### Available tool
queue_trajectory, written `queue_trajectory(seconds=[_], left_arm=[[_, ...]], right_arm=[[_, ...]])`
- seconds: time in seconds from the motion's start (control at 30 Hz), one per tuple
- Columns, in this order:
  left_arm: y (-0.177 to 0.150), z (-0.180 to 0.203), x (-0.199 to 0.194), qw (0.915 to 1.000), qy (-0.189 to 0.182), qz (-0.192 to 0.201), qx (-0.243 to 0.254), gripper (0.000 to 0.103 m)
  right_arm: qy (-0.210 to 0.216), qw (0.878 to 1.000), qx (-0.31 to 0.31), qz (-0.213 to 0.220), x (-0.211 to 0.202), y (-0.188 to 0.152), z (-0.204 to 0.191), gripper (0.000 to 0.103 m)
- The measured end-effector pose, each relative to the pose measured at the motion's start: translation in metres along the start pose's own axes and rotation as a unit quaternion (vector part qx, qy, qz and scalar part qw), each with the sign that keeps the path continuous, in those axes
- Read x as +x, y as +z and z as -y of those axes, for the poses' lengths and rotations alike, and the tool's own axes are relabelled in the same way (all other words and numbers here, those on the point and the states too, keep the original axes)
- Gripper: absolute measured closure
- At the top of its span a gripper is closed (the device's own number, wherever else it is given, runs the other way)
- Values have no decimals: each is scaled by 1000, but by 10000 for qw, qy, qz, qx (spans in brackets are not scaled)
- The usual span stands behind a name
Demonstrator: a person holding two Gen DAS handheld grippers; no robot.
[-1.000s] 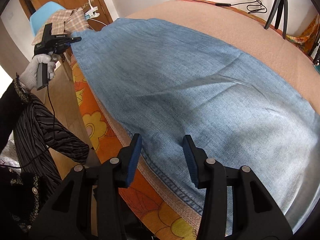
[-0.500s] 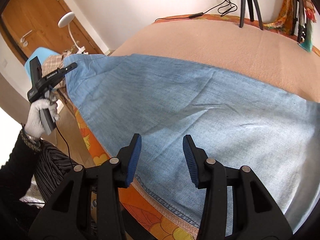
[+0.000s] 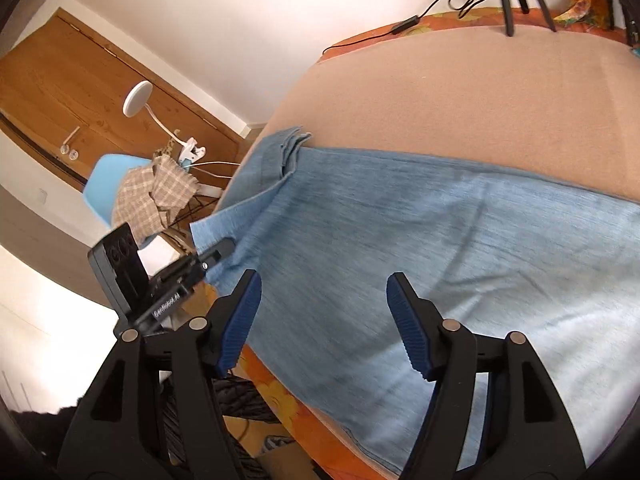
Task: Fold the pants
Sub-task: 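Move the right tool to the hem beside the left tool and close on it, then lift the gripped hems with both tools and fold them toward the waistband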
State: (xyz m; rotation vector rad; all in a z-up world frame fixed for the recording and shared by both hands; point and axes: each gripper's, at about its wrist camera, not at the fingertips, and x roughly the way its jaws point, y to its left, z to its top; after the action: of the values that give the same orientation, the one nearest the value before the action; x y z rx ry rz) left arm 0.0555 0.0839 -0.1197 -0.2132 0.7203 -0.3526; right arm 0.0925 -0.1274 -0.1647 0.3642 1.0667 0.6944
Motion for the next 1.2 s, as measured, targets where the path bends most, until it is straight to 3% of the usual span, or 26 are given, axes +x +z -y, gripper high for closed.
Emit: queue_trajectory(seconds=[0.2,0.47,0.5,0.53,0.57,0.6,0.63,0.77,0.93,1.1,1.2], left_arm=[[-1,-2,-20,9995,-253,202,19,98],[-13,8,-31,9975,-662,173,158,98],[-14,10,-30,9974,-665,147,232,98],[-16,12,-29,9976,-611,108,323,98],[-18,14,-27,9976,-580,81,360,98],[-20,15,-24,9975,-623,37,334,98],[-20,15,-22,9973,-676,-6,294,98],[-25,27,-14,9960,-808,-77,363,97],[-27,59,-7,9915,-1152,-102,588,97],[-38,92,10,9852,-1445,-367,840,97],[-44,105,15,9829,-1545,-472,879,97]], right_arm=[[860,9940,512,-452,86,50,-15,29],[1034,9846,1275,-593,165,80,-5,30],[920,9858,1307,-522,166,83,-5,37],[856,9863,1335,-443,166,85,-4,46],[848,9864,1351,-410,165,85,-5,71],[834,9868,1331,-390,164,85,-6,86],[750,9886,1259,-359,161,87,-8,89],[296,9967,759,-36,128,91,-17,93],[-58,9971,618,450,63,86,-12,94],[-694,9938,649,576,27,65,11,95],[-776,9921,782,594,16,55,29,95]])
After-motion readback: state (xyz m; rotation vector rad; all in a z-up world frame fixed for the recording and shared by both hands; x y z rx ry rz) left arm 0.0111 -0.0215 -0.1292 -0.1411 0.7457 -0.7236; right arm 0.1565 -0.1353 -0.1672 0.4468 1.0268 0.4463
